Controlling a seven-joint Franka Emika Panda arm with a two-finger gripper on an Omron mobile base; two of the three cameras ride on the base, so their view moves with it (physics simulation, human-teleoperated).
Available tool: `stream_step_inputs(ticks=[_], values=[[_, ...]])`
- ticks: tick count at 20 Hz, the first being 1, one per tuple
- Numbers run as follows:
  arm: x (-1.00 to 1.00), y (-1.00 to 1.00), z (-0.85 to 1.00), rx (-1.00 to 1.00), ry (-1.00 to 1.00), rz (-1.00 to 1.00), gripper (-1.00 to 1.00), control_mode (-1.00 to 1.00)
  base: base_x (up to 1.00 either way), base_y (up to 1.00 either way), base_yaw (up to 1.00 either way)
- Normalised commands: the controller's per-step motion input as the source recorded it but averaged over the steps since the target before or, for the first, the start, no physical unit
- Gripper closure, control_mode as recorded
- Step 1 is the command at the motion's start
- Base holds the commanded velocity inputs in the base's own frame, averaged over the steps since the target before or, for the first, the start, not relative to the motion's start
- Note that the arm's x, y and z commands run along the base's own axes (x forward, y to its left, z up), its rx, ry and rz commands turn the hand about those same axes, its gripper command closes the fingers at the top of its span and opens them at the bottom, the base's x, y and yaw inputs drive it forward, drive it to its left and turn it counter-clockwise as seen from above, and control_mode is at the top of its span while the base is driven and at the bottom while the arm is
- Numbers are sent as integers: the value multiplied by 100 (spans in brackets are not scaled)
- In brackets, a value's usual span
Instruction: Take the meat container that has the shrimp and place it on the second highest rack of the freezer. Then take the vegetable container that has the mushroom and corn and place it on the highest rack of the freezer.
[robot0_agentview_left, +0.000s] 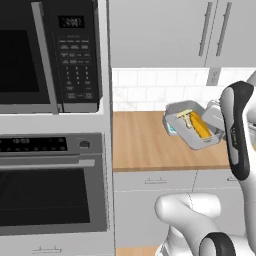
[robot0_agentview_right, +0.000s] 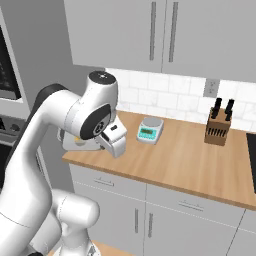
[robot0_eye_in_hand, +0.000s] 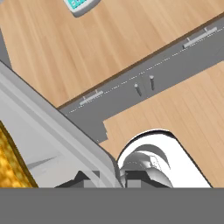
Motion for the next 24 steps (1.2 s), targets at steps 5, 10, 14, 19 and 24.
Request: stream_step_inputs(ticks=[5,10,14,19,24], values=[[-8,0,0,0,0,0,100,100,-75,0,0],[0,0,0,0,0,0,100,100,-100,6,3],[0,0,0,0,0,0,100,100,-84,49,38],[0,0,0,0,0,0,100,100,-47,43,62],[0,0,0,0,0,0,100,100,-1,60,75]])
